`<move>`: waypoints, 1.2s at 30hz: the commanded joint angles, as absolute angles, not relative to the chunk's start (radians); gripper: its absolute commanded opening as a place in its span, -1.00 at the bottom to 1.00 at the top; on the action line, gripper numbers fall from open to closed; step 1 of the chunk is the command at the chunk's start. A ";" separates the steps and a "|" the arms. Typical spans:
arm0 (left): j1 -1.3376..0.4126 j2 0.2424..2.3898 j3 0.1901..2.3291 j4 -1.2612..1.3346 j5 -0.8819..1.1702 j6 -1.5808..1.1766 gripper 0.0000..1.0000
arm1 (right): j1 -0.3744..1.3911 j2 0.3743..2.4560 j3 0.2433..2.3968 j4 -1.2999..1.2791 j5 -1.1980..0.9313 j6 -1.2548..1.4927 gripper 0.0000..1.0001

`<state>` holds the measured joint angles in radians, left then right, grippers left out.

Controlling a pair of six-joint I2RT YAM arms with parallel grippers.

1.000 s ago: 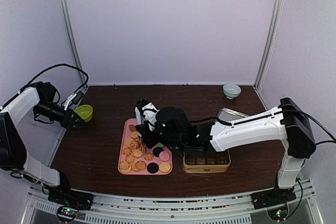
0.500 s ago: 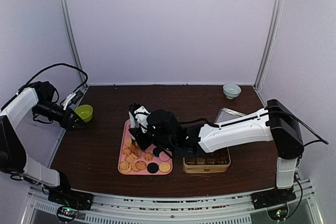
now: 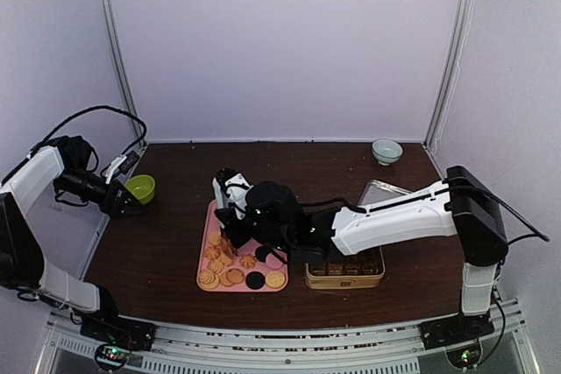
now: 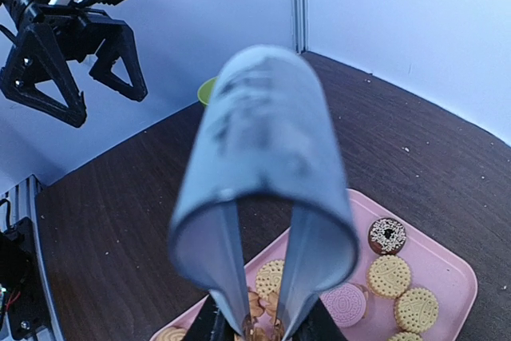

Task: Pack the cookies
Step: Pick up the fake cookies from the plate.

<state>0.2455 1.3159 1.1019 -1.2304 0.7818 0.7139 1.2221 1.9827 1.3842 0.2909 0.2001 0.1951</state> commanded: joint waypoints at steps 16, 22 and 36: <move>0.255 1.313 1.120 -1.245 0.801 0.739 0.93 | 1.197 1.841 1.342 0.292 0.164 0.250 -1.00; 0.254 1.313 1.124 -1.247 0.801 0.740 0.93 | 1.194 1.743 1.299 0.262 0.214 0.169 -1.00; 0.254 1.319 1.122 -1.243 0.814 0.744 0.92 | 1.108 1.347 1.006 0.094 0.362 0.002 -1.00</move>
<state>0.2455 1.3167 1.1019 -1.2346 0.7898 0.7269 1.1351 1.4517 1.0733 0.1501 0.2981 0.0544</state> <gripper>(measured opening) 0.961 0.214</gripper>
